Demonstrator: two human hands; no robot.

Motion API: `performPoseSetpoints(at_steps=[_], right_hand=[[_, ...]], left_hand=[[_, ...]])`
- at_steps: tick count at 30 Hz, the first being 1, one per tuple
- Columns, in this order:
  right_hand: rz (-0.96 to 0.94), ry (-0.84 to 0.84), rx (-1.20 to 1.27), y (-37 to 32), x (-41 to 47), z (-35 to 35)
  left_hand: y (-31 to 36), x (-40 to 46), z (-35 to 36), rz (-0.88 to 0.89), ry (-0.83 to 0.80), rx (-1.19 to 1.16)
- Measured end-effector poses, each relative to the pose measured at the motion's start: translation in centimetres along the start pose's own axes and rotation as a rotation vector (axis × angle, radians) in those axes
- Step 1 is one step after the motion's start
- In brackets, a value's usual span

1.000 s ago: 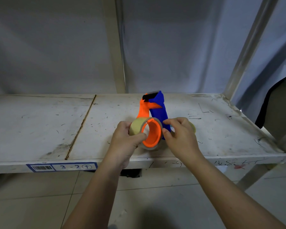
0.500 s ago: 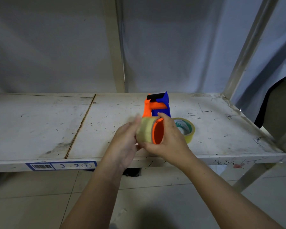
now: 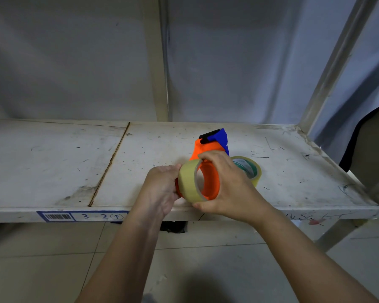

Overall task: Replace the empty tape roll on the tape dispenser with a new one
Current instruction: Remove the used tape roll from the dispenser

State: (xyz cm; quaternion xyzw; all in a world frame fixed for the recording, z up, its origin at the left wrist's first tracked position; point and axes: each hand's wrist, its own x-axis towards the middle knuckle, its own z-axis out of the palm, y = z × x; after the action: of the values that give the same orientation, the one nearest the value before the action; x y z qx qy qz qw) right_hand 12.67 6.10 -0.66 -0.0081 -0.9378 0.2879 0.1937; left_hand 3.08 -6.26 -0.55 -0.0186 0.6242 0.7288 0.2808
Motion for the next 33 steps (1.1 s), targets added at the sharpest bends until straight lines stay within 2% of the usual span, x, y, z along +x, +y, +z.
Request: performPoseSetpoints(at_steps=[6, 11, 13, 16, 19, 22, 25, 27, 30, 33], right_hand=[[-0.101, -0.063, -0.106, -0.4, -0.1, -0.4], [-0.100, -0.090, -0.174, -0.9, -0.2, -0.2], [0.011, -0.091, -0.180, -1.1, -0.2, 0.2], [0.316, -0.059, 0.001, -0.9, 0.2, 0.8], [0.405, -0.021, 0.153, -0.1, 0.5, 1.1], [0.294, -0.014, 0.100, -0.3, 0.1, 0.6], [0.050, -0.101, -0.097, -0.5, -0.3, -0.4], [-0.076, -0.078, -0.126, -0.3, -0.4, -1.6], [0.004, 0.065, 0.041, 0.6, -0.4, -4.1], [0.179, 0.166, 0.144, 1.9, -0.2, -5.8]], left_hand=[[0.5, -0.2, -0.5, -0.059, -0.059, 0.025], [0.4, 0.0, -0.5, -0.010, -0.024, 0.034], [0.0, 0.0, 0.0, 0.051, 0.042, 0.075], [-0.8, -0.1, 1.0, 0.159, 0.087, 0.158], [-0.9, -0.5, 1.6, 0.211, 0.066, 0.216], [-0.8, 0.2, 1.3, 0.199, 0.082, 0.212], [-0.2, 1.3, 0.0, 0.113, 0.145, 0.181], [0.3, 1.9, -1.4, 0.060, 0.201, 0.132], [1.0, 2.7, -3.3, 0.030, 0.287, 0.037], [1.0, 2.7, -3.2, 0.025, 0.263, -0.004]])
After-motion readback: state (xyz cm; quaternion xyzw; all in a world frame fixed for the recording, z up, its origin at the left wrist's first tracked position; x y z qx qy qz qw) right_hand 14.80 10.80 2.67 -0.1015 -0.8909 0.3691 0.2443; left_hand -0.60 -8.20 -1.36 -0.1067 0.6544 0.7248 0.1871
